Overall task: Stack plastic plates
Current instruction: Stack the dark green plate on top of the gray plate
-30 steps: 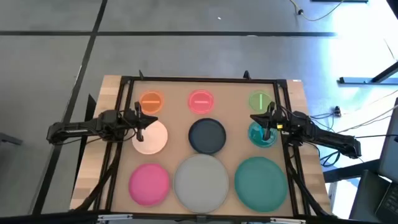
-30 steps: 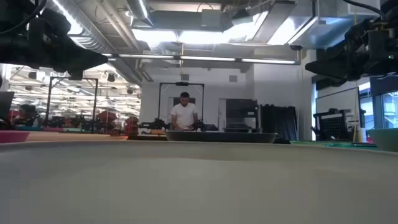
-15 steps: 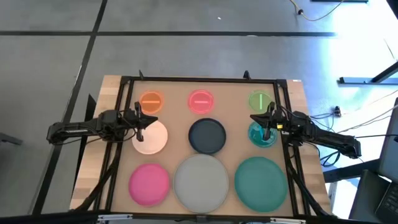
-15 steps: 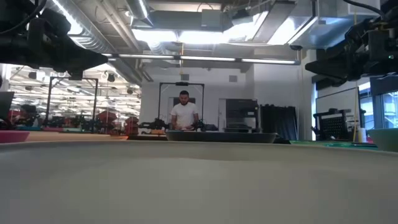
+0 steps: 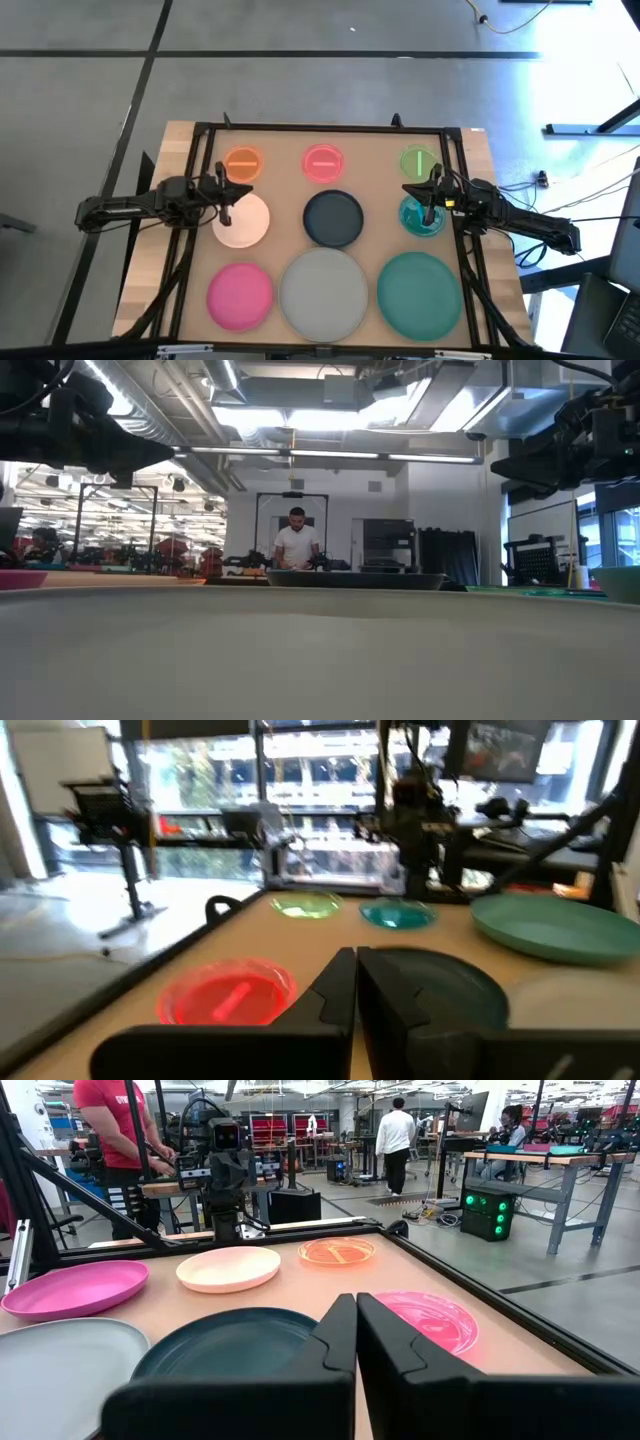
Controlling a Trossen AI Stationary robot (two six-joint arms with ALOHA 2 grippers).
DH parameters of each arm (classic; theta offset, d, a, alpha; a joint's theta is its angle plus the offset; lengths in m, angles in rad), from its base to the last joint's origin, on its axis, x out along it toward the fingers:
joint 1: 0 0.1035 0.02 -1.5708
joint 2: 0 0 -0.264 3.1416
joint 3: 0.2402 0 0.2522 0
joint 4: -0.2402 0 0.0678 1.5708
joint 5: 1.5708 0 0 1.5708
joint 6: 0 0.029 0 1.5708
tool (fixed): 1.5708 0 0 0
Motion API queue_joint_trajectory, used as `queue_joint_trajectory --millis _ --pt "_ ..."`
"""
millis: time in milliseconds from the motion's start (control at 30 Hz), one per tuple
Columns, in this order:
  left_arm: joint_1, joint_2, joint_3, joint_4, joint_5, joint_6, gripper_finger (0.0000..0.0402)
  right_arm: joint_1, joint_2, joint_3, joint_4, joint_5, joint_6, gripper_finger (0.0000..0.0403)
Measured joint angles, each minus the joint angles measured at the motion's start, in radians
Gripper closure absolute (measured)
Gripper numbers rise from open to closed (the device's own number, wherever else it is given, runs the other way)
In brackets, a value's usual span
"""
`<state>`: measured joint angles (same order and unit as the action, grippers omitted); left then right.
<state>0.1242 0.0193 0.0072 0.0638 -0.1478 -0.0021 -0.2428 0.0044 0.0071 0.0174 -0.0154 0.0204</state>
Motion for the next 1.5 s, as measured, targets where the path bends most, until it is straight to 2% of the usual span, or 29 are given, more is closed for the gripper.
queue_joint_trajectory --millis 167,333,567,700,900,1233,1400,1500 --pt "0.000 0.000 0.000 0.096 0.022 -0.110 0.0394 0.000 0.000 0.000 0.000 0.000 0.000 0.0400" --pt "0.000 0.000 0.000 0.194 -0.019 -0.123 0.0394 0.000 0.000 0.000 0.000 0.000 0.000 0.0400" --pt "0.000 0.019 0.000 0.206 -0.015 -0.185 0.0394 0.000 0.000 0.000 0.005 -0.002 0.016 0.0400" --pt "-0.002 0.078 0.000 0.258 0.028 -0.206 0.0394 0.000 0.000 0.000 0.052 -0.002 0.065 0.0400" --pt "-0.028 0.260 0.031 0.356 -0.003 -0.201 0.0400 0.000 0.000 0.000 0.103 -0.002 0.025 0.0400" --pt "-0.055 0.710 0.280 0.362 -0.047 -0.149 0.0401 0.000 -0.001 0.000 0.234 0.004 -0.003 0.0400" --pt "-0.072 0.960 0.411 0.415 -0.052 -0.181 0.0401 0.000 0.000 0.000 0.334 -0.087 -0.025 0.0400" --pt "-0.098 1.110 0.516 0.419 -0.051 -0.198 0.0401 0.001 0.000 0.000 0.348 -0.101 -0.024 0.0400"
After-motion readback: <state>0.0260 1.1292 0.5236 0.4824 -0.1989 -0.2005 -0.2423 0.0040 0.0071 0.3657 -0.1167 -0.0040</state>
